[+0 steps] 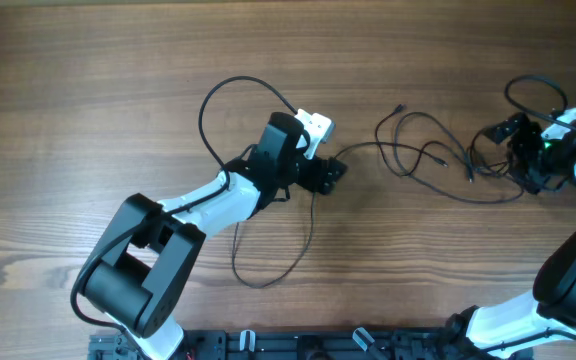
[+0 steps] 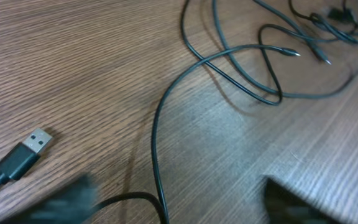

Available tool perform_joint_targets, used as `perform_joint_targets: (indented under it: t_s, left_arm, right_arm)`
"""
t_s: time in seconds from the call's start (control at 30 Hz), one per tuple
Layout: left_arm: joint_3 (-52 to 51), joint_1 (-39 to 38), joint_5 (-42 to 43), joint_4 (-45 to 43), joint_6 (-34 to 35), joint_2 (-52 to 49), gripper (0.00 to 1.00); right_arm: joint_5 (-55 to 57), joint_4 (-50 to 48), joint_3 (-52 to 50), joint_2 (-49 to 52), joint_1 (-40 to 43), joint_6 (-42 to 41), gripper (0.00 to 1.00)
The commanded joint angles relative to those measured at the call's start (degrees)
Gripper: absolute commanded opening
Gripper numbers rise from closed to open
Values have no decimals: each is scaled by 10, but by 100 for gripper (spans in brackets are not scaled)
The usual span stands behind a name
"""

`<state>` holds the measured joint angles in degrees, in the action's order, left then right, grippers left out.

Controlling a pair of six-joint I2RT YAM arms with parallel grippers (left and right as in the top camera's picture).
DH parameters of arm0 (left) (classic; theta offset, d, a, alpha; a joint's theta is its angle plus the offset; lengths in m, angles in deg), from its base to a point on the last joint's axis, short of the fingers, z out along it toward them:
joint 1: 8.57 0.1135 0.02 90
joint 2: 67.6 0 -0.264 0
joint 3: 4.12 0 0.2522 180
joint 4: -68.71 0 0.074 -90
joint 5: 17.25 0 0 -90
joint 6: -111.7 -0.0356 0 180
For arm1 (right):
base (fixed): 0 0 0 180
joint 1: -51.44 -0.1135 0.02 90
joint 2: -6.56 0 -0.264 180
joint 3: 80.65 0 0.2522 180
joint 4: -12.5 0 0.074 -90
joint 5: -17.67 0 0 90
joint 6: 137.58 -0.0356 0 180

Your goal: Untangle cables

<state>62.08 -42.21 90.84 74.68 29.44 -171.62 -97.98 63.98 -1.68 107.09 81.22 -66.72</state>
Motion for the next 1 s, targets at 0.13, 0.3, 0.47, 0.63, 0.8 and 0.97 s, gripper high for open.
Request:
perform_joint_targets:
  t_s: [0.13, 0.3, 0.47, 0.63, 0.8, 0.97]
  left_arm:
    - [73, -6, -151, 162, 16, 86, 99]
    - [75, -43, -150, 202, -63, 59, 100]
    - [75, -71, -180, 203, -91, 5, 100]
    - [75, -86, -212, 220, -120, -25, 98]
    - [75, -86, -212, 217, -121, -44, 22]
    - [86, -67, -381, 218, -120, -28, 4]
  right_arm:
    - [17, 10, -1, -14, -13, 10, 100]
    - [17, 10, -1, -14, -13, 9, 100]
    - [17, 12, -1, -14, -13, 10, 100]
    - [17, 19, -1, -14, -13, 9, 100]
    - [17, 20, 0, -14, -13, -3, 100]
    - [-76, 28, 32, -44, -13, 41, 100]
